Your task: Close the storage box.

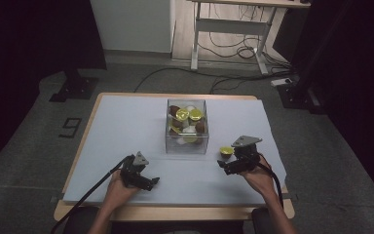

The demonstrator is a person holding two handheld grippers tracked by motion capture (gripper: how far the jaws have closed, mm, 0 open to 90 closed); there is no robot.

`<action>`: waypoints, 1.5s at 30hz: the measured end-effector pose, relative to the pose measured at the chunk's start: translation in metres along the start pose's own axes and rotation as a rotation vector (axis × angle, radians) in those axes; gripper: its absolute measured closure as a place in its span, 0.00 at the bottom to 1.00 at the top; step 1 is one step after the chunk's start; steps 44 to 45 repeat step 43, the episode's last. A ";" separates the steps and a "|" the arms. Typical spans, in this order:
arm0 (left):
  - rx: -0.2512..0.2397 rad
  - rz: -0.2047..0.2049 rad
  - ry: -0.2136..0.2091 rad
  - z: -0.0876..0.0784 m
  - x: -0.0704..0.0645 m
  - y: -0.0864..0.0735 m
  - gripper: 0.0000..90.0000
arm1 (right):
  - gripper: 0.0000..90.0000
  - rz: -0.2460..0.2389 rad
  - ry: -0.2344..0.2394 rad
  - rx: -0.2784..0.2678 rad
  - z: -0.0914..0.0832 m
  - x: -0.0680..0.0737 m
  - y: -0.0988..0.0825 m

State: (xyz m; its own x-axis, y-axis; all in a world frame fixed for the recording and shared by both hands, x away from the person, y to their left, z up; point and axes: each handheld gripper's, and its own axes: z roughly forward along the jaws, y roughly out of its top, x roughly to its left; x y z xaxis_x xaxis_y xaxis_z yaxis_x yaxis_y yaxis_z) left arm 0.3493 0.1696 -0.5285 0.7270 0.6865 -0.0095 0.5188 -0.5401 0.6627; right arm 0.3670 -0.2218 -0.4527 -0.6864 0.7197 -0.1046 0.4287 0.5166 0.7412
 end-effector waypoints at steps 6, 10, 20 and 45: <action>0.001 -0.001 0.000 0.000 0.000 0.000 0.00 | 0.00 -0.005 -0.028 0.035 0.006 -0.004 -0.015; 0.001 0.000 0.001 0.000 0.000 0.000 0.00 | 0.00 0.022 -0.026 0.040 0.011 -0.006 -0.025; 0.001 -0.001 0.001 0.000 0.000 0.000 0.00 | 0.00 0.086 -0.015 0.052 0.025 -0.011 -0.049; 0.002 0.001 0.000 0.000 0.000 0.000 0.00 | 0.00 0.141 0.006 0.048 0.044 -0.011 -0.075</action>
